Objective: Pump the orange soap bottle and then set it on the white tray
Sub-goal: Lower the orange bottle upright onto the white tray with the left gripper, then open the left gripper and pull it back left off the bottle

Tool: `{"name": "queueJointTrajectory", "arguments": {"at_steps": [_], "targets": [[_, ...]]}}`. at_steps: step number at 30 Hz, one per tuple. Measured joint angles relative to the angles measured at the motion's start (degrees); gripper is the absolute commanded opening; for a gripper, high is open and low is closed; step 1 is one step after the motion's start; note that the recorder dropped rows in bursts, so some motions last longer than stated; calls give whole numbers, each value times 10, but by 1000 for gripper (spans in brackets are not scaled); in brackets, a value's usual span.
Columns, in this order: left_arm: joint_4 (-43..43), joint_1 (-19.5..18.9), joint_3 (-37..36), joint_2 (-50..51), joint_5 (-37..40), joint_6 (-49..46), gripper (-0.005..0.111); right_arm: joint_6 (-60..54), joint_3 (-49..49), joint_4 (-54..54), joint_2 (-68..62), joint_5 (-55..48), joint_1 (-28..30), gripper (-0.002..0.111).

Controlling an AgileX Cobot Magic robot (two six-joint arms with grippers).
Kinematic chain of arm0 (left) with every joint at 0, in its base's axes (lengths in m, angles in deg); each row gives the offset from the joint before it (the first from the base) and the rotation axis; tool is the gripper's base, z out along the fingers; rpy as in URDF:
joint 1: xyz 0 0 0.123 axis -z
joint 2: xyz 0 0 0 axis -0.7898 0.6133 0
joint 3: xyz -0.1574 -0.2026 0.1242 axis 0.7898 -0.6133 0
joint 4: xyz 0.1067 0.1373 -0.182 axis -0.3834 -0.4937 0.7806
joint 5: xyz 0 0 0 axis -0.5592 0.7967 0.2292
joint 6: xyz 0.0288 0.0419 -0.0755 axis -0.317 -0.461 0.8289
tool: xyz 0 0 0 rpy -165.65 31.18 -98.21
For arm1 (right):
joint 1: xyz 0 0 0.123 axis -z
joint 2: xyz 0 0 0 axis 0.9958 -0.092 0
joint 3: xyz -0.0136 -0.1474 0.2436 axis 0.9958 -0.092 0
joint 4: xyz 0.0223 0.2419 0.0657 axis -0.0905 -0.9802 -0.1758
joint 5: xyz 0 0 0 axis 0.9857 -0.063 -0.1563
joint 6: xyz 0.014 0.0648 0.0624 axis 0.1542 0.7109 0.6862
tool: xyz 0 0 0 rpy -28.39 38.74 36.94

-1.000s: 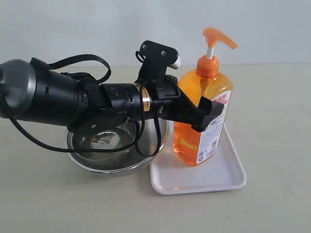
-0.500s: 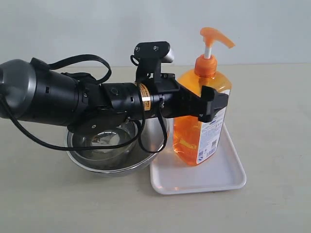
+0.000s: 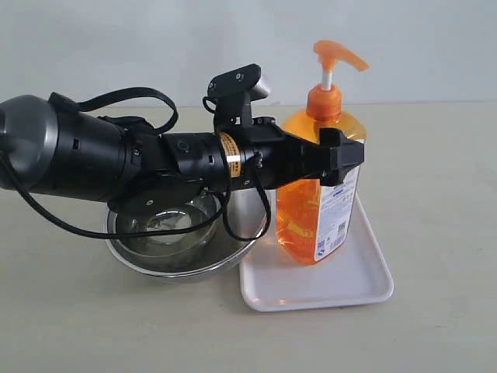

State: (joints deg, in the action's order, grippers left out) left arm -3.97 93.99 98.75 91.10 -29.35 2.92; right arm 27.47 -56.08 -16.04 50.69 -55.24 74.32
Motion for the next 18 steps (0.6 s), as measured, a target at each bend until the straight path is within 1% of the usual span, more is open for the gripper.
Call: {"name": "queueJointTrajectory", "arguments": {"at_steps": [7, 12, 18], "targets": [[-72, 0, 0, -6, 1, 0, 100, 0, 0, 0, 0, 0, 0, 0], [-93, 0, 0, -28, 2, -6, 100, 0, 0, 0, 0, 0, 0, 0], [-114, 0, 0, -45, 47, -11, 100, 0, 0, 0, 0, 0, 0, 0]]}}
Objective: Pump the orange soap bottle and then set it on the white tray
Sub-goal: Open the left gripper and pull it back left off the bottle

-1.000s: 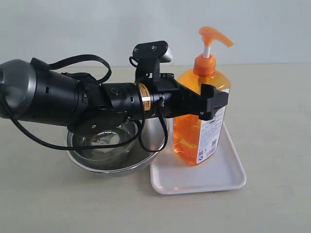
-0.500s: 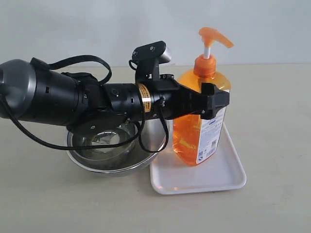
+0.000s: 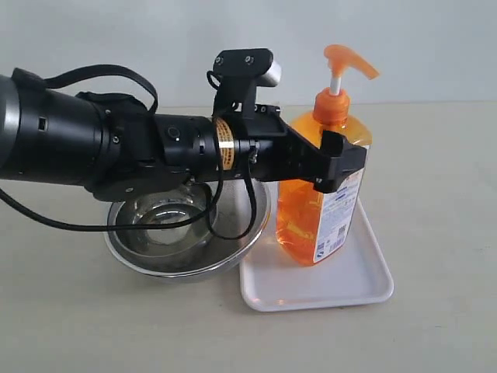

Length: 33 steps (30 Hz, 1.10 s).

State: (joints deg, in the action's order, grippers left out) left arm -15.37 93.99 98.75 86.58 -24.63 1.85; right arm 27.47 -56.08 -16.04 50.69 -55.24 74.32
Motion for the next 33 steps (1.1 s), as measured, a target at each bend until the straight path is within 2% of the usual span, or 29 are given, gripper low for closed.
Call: {"name": "queueJointTrajectory", "arguments": {"at_steps": [9, 18, 27, 33], "targets": [[-7, 0, 0, -46, 117, 0, 100, 0, 0, 0, 0, 0, 0, 0], [-7, 0, -21, -109, 134, -1, 100, 0, 0, 0, 0, 0, 0, 0], [-7, 0, -80, -175, 172, -1, 100, 0, 0, 0, 0, 0, 0, 0], [-6, 0, -146, -264, 241, -1, 100, 0, 0, 0, 0, 0, 0, 0]]}}
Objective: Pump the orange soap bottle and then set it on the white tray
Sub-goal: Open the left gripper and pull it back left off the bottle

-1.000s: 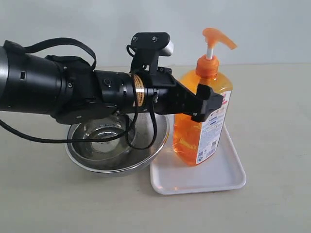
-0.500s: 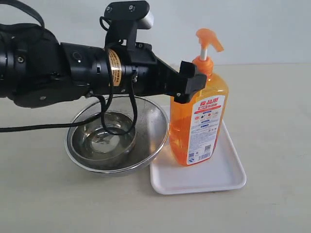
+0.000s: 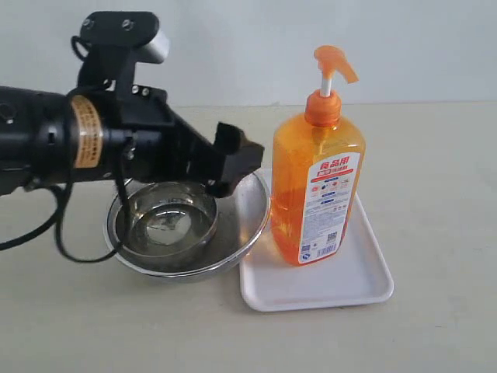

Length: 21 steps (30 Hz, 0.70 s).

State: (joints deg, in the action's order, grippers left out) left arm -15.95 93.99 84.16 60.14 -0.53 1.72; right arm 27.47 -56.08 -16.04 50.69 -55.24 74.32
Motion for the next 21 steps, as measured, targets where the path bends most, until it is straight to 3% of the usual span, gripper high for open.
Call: {"name": "queueJointTrajectory", "arguments": {"at_steps": [8, 15, 21], "targets": [[6, 0, -135, -105, 8, 0, 100, 0, 0, 0, 0, 0, 0, 0], [8, 0, -236, -183, -127, 0, 100, 0, 0, 0, 0, 0, 0, 0], [11, 0, -295, -259, -187, 9, 100, 0, 0, 0, 0, 0, 0, 0]]}}
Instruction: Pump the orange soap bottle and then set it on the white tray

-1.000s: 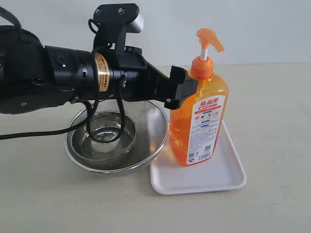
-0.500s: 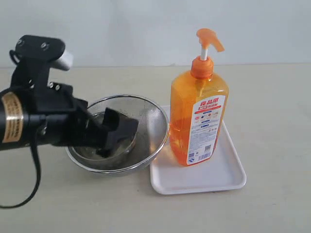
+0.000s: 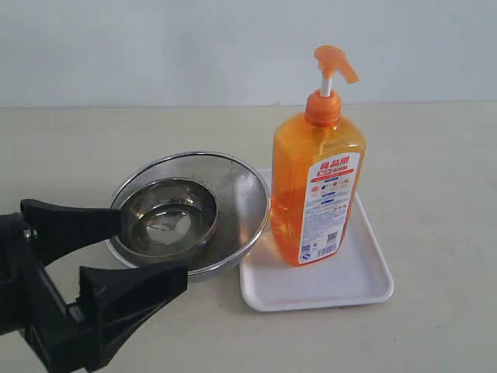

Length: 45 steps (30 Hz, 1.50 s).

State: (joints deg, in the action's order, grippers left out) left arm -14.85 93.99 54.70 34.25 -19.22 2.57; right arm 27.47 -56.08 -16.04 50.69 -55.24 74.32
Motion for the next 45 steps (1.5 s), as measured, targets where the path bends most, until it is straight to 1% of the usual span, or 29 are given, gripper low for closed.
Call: {"name": "queueJointTrajectory", "arguments": {"at_steps": [4, 7, 9, 13, 18, 20, 21, 23, 25, 27, 32, 35, 42, 45], "targets": [[4, 0, -18, -21, -14, 26, 100, 0, 0, 0, 0, 0, 0, 0], [4, 0, -18, -21, -13, 12, 100, 0, 0, 0, 0, 0, 0, 0], [4, 0, -18, -21, 4, -17, 100, 0, 0, 0, 0, 0, 0, 0], [4, 0, -18, -21, 41, -34, 99, 0, 0, 0, 0, 1, 0, 0], [4, -5, -16, -28, 103, -37, 91, 0, 0, 0, 0, 1, 0, 0], [4, -7, -15, -30, 124, -37, 79, 0, 0, 0, 0, 1, 0, 0], [4, -12, -15, -33, 127, -37, 70, 0, 0, 0, 0, 1, 0, 0], [4, -28, -15, -49, 131, -37, 50, 0, 0, 0, 0, 1, 0, 0], [4, -52, -15, -69, 128, -37, 27, 0, 0, 0, 0, 1, 0, 0], [4, -77, -15, -93, 127, -37, 6, 0, 0, 0, 0, 1, 0, 0], [4, -151, -15, -147, 125, -37, 5, 0, 0, 0, 0, 1, 0, 0], [4, -195, -15, -181, 138, -37, 5, 0, 0, 0, 0, 1, 0, 0], [4, -271, -15, -272, 146, -37, 5, 0, 0, 0, 0, 1, 0, 0], [15, -303, -26, -319, 148, -37, 5, 0, 0, 0, 0, 1, 0, 0]]}}
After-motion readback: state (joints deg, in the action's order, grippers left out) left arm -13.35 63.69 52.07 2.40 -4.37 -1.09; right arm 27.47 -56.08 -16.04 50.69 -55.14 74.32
